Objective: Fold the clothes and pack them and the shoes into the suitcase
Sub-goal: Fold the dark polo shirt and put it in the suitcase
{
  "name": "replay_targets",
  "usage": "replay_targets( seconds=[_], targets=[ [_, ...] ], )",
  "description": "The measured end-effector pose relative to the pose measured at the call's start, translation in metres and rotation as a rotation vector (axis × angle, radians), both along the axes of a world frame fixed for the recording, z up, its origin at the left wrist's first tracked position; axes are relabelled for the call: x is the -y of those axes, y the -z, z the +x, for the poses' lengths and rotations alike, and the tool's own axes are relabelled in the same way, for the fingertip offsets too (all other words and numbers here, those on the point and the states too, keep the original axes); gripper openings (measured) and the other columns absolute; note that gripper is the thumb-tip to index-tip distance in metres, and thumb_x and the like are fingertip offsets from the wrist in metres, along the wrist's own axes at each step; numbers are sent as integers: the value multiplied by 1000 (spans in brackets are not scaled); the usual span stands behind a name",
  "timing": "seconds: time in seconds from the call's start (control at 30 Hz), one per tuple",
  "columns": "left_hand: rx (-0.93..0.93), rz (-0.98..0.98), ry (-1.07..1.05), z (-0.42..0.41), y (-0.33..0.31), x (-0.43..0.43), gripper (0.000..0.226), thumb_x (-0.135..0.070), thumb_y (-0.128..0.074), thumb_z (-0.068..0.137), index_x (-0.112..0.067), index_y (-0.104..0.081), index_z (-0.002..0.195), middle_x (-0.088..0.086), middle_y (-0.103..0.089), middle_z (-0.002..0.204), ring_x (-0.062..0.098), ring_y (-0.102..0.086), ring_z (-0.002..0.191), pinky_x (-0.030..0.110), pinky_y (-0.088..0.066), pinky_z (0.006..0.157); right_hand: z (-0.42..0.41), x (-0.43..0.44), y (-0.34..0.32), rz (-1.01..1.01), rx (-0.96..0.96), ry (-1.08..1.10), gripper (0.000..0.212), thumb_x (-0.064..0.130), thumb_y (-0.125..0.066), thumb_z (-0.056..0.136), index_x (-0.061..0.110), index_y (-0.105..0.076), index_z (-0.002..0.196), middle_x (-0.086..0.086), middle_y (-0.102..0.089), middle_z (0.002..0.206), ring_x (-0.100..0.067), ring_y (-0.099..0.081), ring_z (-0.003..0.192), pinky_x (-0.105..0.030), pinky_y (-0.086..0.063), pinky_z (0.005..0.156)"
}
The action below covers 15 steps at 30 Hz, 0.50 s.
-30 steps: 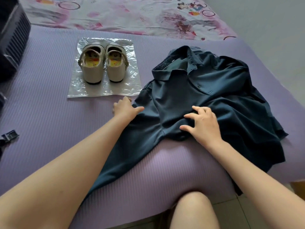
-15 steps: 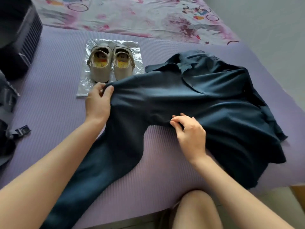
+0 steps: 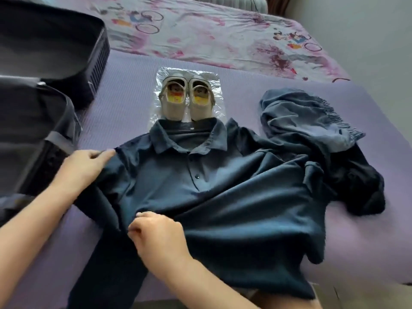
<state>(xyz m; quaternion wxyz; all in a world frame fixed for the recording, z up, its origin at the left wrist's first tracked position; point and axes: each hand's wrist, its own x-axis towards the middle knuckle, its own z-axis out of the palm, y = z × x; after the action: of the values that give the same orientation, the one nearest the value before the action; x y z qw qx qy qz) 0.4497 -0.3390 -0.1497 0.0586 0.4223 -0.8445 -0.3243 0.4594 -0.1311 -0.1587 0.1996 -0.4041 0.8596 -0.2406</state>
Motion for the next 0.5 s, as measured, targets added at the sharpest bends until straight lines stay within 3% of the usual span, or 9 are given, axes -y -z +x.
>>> replay_targets(
  seconds=[0.13, 0.27, 0.37, 0.5],
  targets=[
    [130, -175, 40, -11, 12, -8, 52, -57, -52, 86, -12, -67, 106, 22, -66, 106, 40, -57, 105, 41, -44, 83, -92, -14, -31, -143, -67, 260, 18, 33, -56, 91, 27, -68, 101, 7, -68, 106, -18, -63, 98, -34, -48, 84],
    [120, -159, 23, -47, 27, 2, 60, -52, -59, 84, -9, -53, 126, 19, -59, 123, 37, -50, 118, 44, -41, 92, -225, -36, -36, -11, -152, 437, 33, 22, -60, 90, 17, -61, 123, -3, -64, 123, -22, -57, 115, -37, -43, 99],
    [110, -144, 27, -67, 46, 20, 65, -45, -65, 83, -4, -46, 131, 22, -53, 126, 39, -45, 121, 47, -37, 98, -293, -43, -23, 110, -163, 463, 50, 18, -63, 89, 13, -48, 137, -10, -52, 138, -27, -47, 128, -37, -33, 109],
    [102, -137, 88, -80, 62, 36, 53, -46, -68, 79, -9, -58, 117, 15, -62, 116, 37, -46, 117, 47, -36, 100, -328, -33, -6, 141, -39, 379, 62, 24, -66, 88, 14, -38, 143, -10, -47, 142, -25, -45, 130, -33, -31, 109]
  ],
)
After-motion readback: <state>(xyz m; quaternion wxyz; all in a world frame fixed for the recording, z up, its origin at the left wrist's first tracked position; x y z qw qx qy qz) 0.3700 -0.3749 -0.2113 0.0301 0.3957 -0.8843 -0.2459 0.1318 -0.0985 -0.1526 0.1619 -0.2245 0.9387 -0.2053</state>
